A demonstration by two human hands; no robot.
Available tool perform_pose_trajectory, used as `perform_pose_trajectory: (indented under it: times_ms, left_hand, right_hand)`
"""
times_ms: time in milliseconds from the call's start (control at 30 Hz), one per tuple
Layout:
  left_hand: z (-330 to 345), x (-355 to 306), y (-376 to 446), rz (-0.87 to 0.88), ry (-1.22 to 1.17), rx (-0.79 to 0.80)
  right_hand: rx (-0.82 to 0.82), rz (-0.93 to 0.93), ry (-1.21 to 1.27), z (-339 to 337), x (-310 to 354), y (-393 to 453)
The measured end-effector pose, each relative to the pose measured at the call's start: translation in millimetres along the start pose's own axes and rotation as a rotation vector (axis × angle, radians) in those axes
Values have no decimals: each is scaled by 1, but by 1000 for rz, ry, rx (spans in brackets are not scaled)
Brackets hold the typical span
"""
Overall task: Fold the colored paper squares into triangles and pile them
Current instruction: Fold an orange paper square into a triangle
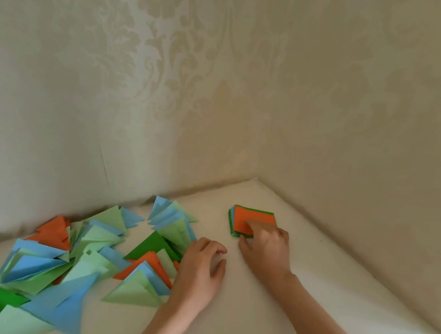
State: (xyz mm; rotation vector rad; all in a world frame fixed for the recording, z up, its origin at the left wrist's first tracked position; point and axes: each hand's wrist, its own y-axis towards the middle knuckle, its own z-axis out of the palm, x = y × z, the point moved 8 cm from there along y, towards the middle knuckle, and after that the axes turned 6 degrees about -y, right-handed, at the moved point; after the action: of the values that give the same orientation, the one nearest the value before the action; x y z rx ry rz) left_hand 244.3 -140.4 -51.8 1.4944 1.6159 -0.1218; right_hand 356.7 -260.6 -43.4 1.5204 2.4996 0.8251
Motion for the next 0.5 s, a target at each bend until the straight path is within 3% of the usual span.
perform_pose_trajectory:
  times_ms: [233, 333, 500]
  left_hand:
    - [1, 0, 0, 11, 2, -2]
    - [1, -1, 0, 6, -4, 3]
    - [1, 1, -1, -1, -18, 13]
  right_hand:
    - [-21, -32, -129, 10, 3, 4]
    - [-82, -64, -79, 2, 11, 3]
    - [-26, -41, 98, -3, 6, 1]
